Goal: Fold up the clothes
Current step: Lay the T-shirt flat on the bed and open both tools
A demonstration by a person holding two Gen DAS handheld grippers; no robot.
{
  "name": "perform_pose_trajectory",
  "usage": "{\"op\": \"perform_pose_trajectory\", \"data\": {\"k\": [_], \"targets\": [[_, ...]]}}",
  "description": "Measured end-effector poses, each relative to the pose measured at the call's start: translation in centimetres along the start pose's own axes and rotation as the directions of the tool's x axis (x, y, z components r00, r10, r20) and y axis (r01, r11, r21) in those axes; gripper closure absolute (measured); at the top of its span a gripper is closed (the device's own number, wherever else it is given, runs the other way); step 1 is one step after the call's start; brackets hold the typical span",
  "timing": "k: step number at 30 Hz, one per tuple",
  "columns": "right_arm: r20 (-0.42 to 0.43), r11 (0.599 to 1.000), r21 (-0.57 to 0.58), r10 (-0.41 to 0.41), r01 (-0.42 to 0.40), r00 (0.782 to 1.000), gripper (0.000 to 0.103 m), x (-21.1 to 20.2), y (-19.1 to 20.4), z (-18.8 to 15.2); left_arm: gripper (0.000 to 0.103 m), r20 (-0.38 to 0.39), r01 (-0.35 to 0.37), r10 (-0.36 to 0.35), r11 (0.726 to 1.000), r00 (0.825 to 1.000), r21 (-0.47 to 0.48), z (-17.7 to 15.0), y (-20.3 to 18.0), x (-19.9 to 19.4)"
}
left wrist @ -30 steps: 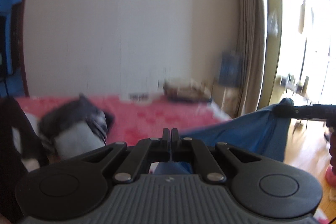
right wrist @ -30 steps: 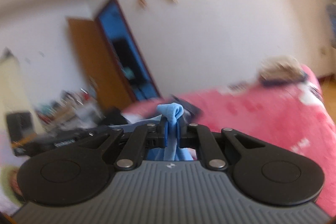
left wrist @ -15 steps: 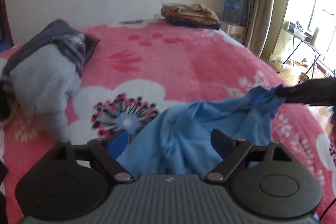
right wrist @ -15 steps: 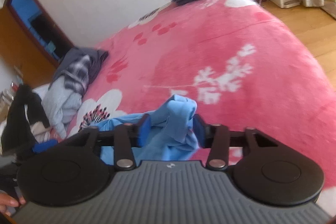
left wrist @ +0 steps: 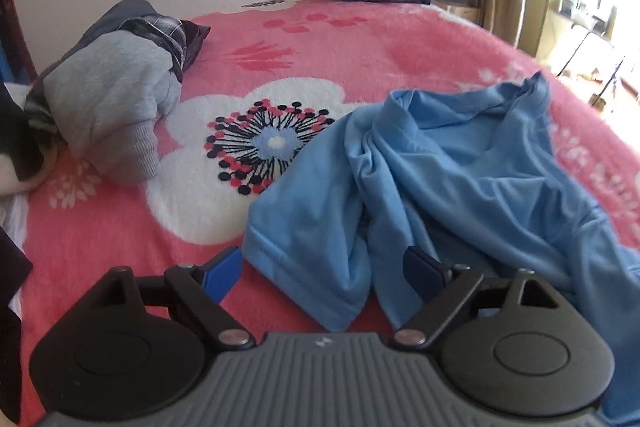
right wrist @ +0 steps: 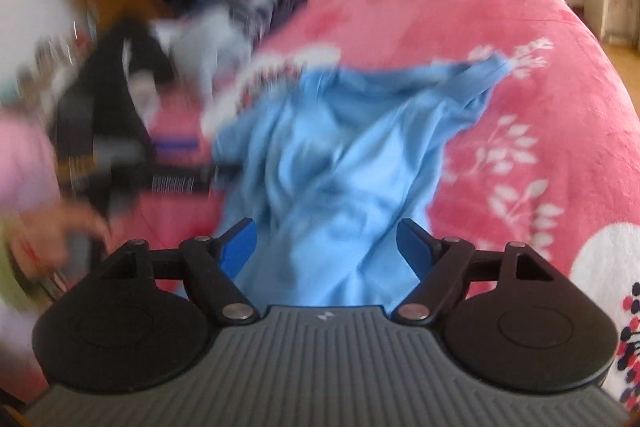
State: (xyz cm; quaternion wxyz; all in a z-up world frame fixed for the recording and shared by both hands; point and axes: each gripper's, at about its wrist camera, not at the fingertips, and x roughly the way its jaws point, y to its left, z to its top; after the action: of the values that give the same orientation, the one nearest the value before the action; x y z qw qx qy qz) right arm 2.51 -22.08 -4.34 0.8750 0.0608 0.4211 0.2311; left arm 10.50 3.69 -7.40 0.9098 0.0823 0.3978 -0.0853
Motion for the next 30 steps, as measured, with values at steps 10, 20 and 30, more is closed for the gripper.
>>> {"op": "perform_pose_trajectory", "data": {"k": [10, 20, 30], "targets": [[0.065, 0.989, 0.017, -0.148, 0.147, 0.987, 0.098, 0.3, -0.7, 1.0, 0.059, -0.033, -0.026, 0.023, 0.994, 0.999, -0.105, -0.4, 0.9, 1.2], [0.371, 0.888, 0.195, -0.459, 0.416, 0.807, 0.099, -5.8, -9.1, 7.8, 0.065, -0.038, -0.039, 0.035, 0.993, 0.999, -0.111, -0.2, 1.1, 1.4], [0.172, 0.845, 0.257, -0.518, 0.469, 0.838, 0.096, 0.6, -17.2, 7.3, 0.055, -0.084, -0.033, 0.025, 0.995, 0.996, -0.093, 0.3, 0.9, 1.4]]}}
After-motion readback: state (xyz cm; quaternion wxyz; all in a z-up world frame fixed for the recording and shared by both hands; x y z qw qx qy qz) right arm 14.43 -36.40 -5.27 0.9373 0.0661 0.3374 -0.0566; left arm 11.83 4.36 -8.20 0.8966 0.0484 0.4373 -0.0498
